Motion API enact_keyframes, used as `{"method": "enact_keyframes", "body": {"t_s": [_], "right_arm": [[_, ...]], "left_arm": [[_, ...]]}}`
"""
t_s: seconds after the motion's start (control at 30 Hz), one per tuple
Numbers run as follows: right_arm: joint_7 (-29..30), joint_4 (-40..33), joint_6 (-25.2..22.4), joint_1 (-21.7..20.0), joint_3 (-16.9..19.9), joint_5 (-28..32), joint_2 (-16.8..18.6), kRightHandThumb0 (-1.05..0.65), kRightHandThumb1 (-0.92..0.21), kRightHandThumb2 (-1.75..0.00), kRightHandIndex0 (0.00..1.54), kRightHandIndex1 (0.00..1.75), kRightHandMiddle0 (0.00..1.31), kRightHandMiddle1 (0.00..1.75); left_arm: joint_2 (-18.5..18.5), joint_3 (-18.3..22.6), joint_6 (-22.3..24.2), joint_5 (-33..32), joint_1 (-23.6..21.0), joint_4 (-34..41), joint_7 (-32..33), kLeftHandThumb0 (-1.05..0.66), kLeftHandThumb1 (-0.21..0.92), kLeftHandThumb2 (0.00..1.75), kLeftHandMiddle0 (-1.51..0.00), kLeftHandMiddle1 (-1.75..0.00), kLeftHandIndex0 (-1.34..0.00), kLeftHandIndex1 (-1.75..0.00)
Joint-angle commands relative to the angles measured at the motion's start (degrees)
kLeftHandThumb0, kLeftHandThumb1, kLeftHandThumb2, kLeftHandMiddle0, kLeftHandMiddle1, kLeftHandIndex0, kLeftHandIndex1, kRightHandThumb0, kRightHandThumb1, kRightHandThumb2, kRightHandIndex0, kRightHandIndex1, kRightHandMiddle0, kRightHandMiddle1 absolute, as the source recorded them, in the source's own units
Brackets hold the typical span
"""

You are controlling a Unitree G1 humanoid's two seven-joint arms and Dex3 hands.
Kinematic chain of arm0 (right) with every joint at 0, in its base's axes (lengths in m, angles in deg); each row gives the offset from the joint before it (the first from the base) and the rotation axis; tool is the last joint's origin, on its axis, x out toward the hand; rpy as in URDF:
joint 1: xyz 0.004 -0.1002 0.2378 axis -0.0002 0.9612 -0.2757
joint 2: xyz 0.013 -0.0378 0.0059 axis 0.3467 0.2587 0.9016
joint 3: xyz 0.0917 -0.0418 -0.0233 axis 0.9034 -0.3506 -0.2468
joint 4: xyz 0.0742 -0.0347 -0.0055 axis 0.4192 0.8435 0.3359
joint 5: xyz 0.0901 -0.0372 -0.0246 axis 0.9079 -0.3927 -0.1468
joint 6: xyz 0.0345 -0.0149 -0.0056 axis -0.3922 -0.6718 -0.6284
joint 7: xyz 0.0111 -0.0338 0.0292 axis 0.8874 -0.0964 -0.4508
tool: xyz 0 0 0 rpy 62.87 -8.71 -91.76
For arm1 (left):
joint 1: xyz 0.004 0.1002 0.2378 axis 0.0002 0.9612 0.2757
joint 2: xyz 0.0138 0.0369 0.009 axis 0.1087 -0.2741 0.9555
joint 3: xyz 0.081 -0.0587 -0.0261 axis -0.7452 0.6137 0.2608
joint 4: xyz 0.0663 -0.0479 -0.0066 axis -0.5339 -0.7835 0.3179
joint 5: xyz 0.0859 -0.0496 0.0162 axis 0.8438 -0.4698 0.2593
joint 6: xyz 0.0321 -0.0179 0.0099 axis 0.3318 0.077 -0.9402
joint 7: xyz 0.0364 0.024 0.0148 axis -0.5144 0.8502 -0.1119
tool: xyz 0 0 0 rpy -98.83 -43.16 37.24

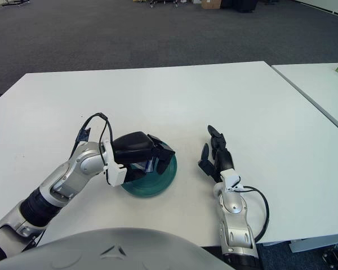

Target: Put the gum into the plate.

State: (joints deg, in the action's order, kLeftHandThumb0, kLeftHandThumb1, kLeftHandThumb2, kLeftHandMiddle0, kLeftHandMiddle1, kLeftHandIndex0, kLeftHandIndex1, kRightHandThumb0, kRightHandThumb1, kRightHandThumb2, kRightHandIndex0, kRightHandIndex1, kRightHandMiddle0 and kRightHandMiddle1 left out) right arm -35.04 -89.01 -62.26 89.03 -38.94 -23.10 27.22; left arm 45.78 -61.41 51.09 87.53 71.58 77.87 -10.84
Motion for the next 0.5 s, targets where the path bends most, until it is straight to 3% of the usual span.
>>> {"method": "enact_keyframes", "body": {"t_s": [0.0,0.03,0.1,0.2,0.23,0.3,0.4,0.47], "right_arm": [[0.5,3.4,-1.9,2.0,-0.6,-0.7,0.6,-0.84,-0.92,-1.04,0.10,0.00,0.00,0.30],[0.7,3.4,-1.5,2.1,-0.7,-0.9,0.5,-0.84,-0.92,-1.04,0.10,0.01,0.00,0.30],[1.0,3.5,-0.7,2.2,-0.8,-1.4,0.5,-0.84,-0.92,-1.05,0.10,0.01,0.00,0.31],[1.4,3.6,0.4,2.3,-1.1,-2.0,0.3,-0.83,-0.92,-1.04,0.12,0.01,0.00,0.35],[1.6,3.5,0.5,2.3,-1.2,-2.2,0.3,-0.83,-0.92,-1.04,0.12,0.01,0.00,0.35],[1.7,3.4,0.8,2.4,-1.3,-2.4,0.3,-0.82,-0.92,-1.04,0.14,0.02,0.00,0.39],[1.5,3.2,0.4,2.4,-1.4,-2.3,0.2,-0.82,-0.92,-1.04,0.14,0.02,0.00,0.44],[0.8,3.0,-0.6,2.3,-1.5,-1.7,0.1,-0.82,-0.92,-1.03,0.14,0.01,0.00,0.44]], "left_arm": [[0.6,-0.4,0.5,1.5,-1.1,-0.4,-1.3,-0.01,0.45,1.16,-0.42,-1.74,-0.39,-1.73],[0.8,-0.5,0.3,1.9,-1.3,-0.5,-1.4,-0.01,0.47,1.13,-0.40,-1.74,-0.37,-1.73],[1.2,-0.9,-0.6,2.9,-1.6,-1.1,-1.4,-0.42,0.54,0.84,-0.24,-1.59,-0.15,-1.53],[1.7,-1.3,-2.5,4.6,-2.0,-2.2,-0.9,-0.69,0.65,0.56,-0.08,-1.25,-0.05,-1.23],[2.1,-1.5,-3.5,5.1,-2.5,-2.6,-0.9,-0.72,0.66,0.53,-0.06,-1.22,-0.04,-1.19],[2.8,-1.8,-5.3,6.3,-3.3,-3.3,-1.0,-0.89,0.80,0.30,-0.05,-0.80,-0.02,-0.78],[4.0,-2.0,-7.3,7.9,-4.1,-4.0,-1.3,-1.00,0.88,0.22,-0.02,-0.28,0.00,-0.27],[4.7,-1.8,-8.2,8.5,-4.2,-4.2,-1.4,-1.02,0.90,0.23,-0.01,-0.14,0.00,-0.14]]}}
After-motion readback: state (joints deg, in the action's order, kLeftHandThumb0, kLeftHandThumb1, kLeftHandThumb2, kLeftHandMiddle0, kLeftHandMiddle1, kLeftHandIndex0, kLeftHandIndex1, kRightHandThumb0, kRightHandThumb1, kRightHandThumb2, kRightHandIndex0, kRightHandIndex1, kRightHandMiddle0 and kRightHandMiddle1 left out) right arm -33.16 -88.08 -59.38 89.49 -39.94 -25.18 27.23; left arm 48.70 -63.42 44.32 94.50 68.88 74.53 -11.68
